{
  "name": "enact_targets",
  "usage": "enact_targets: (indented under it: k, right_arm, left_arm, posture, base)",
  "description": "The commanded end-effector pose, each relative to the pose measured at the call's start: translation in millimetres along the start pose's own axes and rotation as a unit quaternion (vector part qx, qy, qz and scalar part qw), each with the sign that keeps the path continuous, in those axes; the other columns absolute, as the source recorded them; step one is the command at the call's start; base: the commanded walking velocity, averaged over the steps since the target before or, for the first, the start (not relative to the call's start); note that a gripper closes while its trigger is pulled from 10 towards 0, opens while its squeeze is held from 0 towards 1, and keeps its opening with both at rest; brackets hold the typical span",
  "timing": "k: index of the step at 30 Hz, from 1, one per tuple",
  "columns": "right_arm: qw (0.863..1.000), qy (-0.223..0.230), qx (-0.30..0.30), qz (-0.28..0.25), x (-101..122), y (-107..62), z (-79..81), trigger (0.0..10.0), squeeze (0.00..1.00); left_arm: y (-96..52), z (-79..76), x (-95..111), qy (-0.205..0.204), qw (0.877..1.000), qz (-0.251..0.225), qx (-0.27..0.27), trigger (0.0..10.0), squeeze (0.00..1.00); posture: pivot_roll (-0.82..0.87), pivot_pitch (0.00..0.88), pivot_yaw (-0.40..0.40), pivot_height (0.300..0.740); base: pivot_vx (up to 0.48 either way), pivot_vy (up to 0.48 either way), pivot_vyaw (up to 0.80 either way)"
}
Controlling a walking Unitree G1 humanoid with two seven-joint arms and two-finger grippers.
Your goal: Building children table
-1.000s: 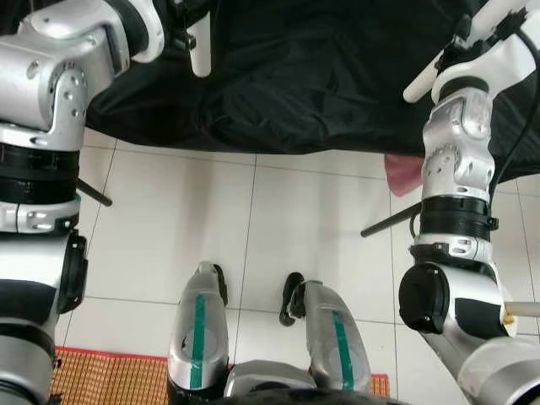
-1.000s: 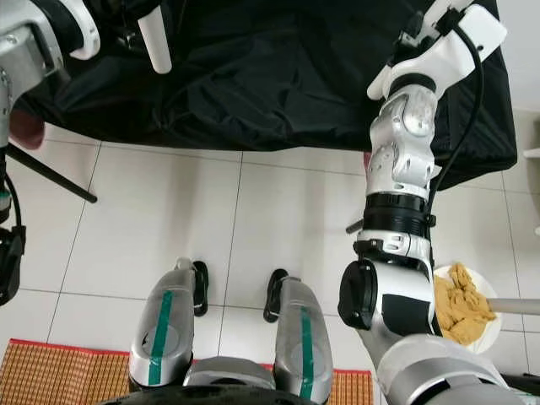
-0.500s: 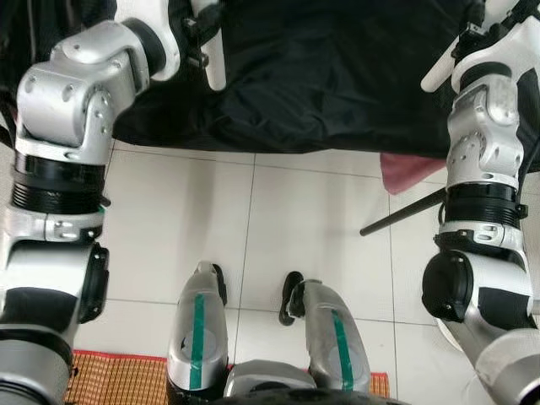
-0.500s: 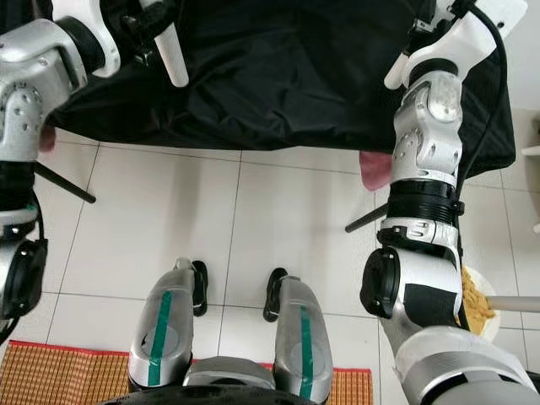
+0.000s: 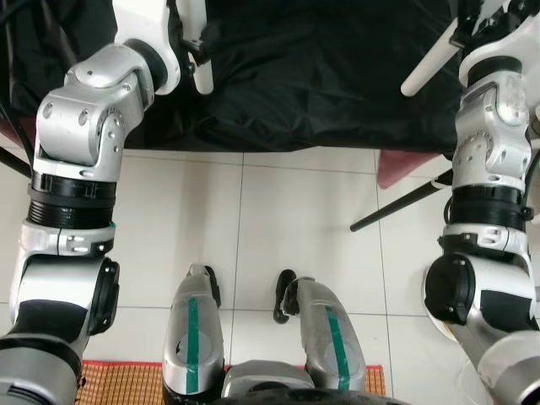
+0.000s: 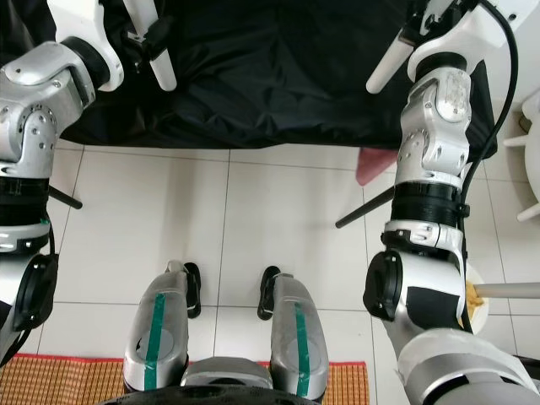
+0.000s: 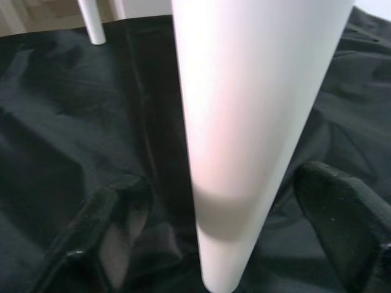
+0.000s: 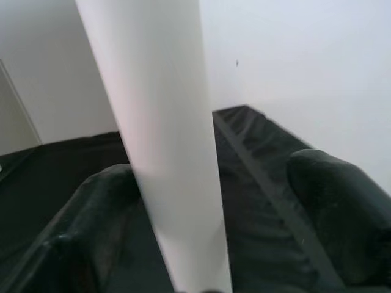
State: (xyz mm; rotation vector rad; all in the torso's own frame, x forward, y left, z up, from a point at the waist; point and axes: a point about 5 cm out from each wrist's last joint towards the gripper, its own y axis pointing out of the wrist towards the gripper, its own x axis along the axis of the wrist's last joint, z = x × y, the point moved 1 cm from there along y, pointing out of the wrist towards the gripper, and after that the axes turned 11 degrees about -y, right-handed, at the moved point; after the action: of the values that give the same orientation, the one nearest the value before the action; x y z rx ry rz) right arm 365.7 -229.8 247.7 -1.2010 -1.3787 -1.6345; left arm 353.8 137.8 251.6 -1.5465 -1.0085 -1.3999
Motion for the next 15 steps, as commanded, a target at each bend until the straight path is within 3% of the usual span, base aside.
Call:
enact_targets:
  k: [1,2,3,4,15]
  right_arm:
    - [1.0,-0.001,0.01,-0.002,-1,-3.0,-0.4,10.0,1.0]
    - [1.0,-0.001,0.01,-0.002,-1,-3.0,-0.4,10.0,1.0]
    - [1.0,0.001,0.022,-0.004,-2,-5.3,2.2,10.0,0.0]
    - [0.999,0.003,0.033,-0.005,-3,-7.6,4.4,10.0,0.0]
    - [0.998,-0.019,0.062,0.018,-20,-25.6,3.6,10.0,0.0]
  left_arm:
    - [-4.1,2.1,-1,0.014,1.0,0.003,0.014,10.0,1.0]
    - [-4.1,2.1,-1,0.014,1.0,0.003,0.014,10.0,1.0]
    - [-6.2,5.3,-1,0.02,0.999,0.003,0.024,10.0,0.53]
    - [-8.7,9.2,-2,0.023,0.999,0.004,0.034,10.0,0.0]
    - [-28.4,19.1,-8,0.062,0.995,0.013,0.077,10.0,0.0]
  posture:
    - [0.09,0.189,-0.073,0.74]
    - [0.09,0.189,-0.073,0.74]
    - [0.1,0.185,-0.073,0.74]
    - [0.1,0.185,-0.073,0.74]
    - [0.12,0.16,-0.079,0.74]
  base:
    - [0.0,0.0,0.0]
    - [0.0,0.0,0.0]
    - [0.0,0.0,0.0]
    - [0.0,0.0,0.0]
    - [0.0,0.0,0.0]
